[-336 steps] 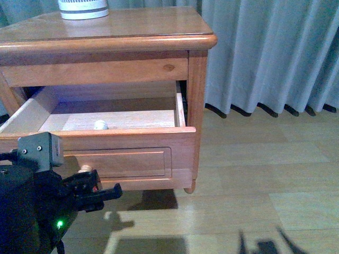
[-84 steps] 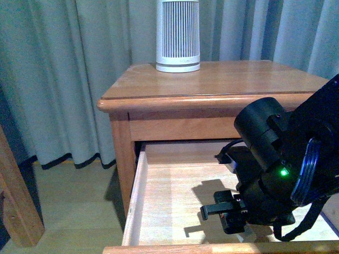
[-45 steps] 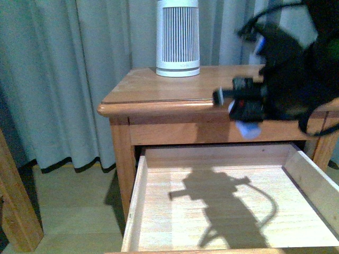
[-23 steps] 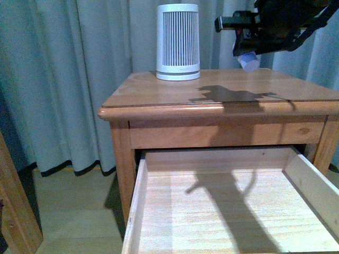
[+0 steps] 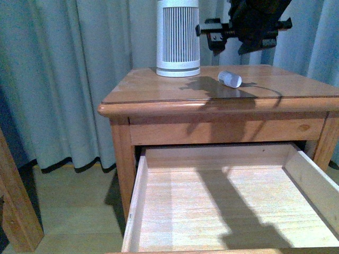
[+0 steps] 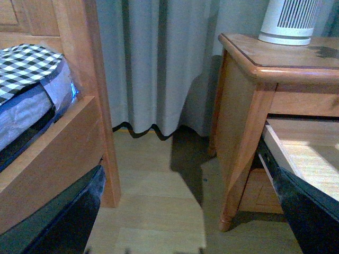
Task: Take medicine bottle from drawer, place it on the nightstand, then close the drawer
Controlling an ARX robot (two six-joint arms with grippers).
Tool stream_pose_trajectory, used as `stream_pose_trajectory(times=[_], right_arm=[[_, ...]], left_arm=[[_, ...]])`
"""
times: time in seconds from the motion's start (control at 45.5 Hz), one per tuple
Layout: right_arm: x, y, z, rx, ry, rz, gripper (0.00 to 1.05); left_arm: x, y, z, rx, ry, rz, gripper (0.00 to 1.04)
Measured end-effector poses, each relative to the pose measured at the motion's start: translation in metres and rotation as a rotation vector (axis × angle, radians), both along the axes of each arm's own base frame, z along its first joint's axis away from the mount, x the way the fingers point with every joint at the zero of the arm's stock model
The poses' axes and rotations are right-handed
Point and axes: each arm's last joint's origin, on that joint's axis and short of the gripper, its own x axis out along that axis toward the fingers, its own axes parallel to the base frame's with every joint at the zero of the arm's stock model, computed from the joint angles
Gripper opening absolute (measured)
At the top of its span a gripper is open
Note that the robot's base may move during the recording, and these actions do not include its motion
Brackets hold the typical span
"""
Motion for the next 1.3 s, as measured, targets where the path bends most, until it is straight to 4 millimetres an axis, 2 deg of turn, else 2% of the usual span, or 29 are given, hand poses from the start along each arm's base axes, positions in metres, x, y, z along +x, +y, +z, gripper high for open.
stream_pose_trajectory(times=[0.154, 0.22, 0.308, 0.374, 0.44, 0.484, 0.506, 0.616, 0.638, 0.792, 0.924, 1.056, 1.144, 1.21, 1.298], right_arm=[[-0.021, 0.002, 0.019, 0.045, -0.078, 0.05, 0.86], [-0.047, 0.0, 0.035, 0.088, -0.141, 0.099, 0.99], [-0.092, -0.008, 0.053, 0.133, -0.221, 0.158, 0.97], [-0.134, -0.017, 0.058, 0.154, -0.264, 0.181, 0.86], [-0.171, -0.026, 0.053, 0.169, -0.272, 0.192, 0.75], [-0.193, -0.033, 0.043, 0.18, -0.256, 0.196, 0.69], [-0.198, -0.035, 0.04, 0.18, -0.25, 0.193, 0.67], [-0.242, -0.05, -0.005, 0.183, -0.159, 0.156, 0.5], [-0.246, -0.052, -0.011, 0.183, -0.146, 0.152, 0.48], [-0.294, -0.063, -0.083, 0.186, 0.041, 0.102, 0.23], [-0.32, -0.064, -0.127, 0.173, 0.156, 0.087, 0.04], [-0.335, -0.061, -0.165, 0.156, 0.247, 0.078, 0.03], [-0.337, -0.061, -0.183, 0.141, 0.273, 0.063, 0.03], [-0.332, -0.061, -0.197, 0.12, 0.272, 0.042, 0.03], [-0.312, -0.061, -0.213, 0.084, 0.24, 0.025, 0.03]], left_arm=[[0.0, 0.0, 0.0, 0.0, 0.0, 0.0, 0.98], [0.0, 0.0, 0.0, 0.0, 0.0, 0.0, 0.98], [0.0, 0.0, 0.0, 0.0, 0.0, 0.0, 0.98], [0.0, 0.0, 0.0, 0.0, 0.0, 0.0, 0.98], [0.0, 0.0, 0.0, 0.0, 0.0, 0.0, 0.98], [0.0, 0.0, 0.0, 0.0, 0.0, 0.0, 0.98], [0.0, 0.0, 0.0, 0.0, 0.0, 0.0, 0.98], [0.0, 0.0, 0.0, 0.0, 0.0, 0.0, 0.98], [0.0, 0.0, 0.0, 0.0, 0.0, 0.0, 0.98], [0.0, 0.0, 0.0, 0.0, 0.0, 0.0, 0.98], [0.0, 0.0, 0.0, 0.0, 0.0, 0.0, 0.98], [0.0, 0.0, 0.0, 0.0, 0.0, 0.0, 0.98], [0.0, 0.0, 0.0, 0.0, 0.0, 0.0, 0.98], [0.0, 0.0, 0.0, 0.0, 0.0, 0.0, 0.98], [0.0, 0.0, 0.0, 0.0, 0.0, 0.0, 0.98]])
